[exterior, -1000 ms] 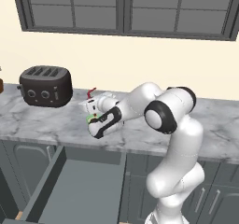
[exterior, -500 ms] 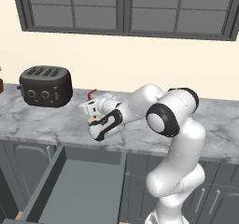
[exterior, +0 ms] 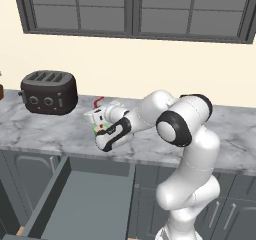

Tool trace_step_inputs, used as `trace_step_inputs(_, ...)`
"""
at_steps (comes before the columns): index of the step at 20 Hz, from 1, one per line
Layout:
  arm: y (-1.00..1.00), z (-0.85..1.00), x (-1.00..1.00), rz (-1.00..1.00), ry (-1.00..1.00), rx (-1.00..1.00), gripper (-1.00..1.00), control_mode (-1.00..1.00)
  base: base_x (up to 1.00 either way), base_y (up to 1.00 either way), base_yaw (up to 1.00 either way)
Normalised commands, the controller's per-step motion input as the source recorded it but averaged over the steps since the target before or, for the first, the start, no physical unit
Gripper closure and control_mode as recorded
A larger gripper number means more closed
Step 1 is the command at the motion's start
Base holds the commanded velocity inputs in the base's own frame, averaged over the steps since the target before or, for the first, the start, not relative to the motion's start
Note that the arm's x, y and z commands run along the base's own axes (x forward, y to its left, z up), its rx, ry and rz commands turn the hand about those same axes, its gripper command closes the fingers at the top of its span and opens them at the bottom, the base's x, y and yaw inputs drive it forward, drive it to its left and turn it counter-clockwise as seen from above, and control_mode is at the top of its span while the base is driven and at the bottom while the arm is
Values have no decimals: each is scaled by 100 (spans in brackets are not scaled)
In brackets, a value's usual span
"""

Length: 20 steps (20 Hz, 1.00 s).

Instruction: Pick up the straw from the left drawer and put it inside the smoothie cup.

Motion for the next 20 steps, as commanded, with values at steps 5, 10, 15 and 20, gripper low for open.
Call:
trace_step_inputs(5, 0, -12, 0, 0, 0, 0, 100, -100, 0, 0, 0)
trace_step_inputs(10, 0, -7, 0, 0, 0, 0, -100, -100, 0, 0, 0)
trace_step_inputs(15, 0, 0, 0, 0, 0, 0, -100, -100, 0, 0, 0)
trace_step_inputs(20, -8, 0, -17, 0, 0, 0, -100, -100, 0, 0, 0)
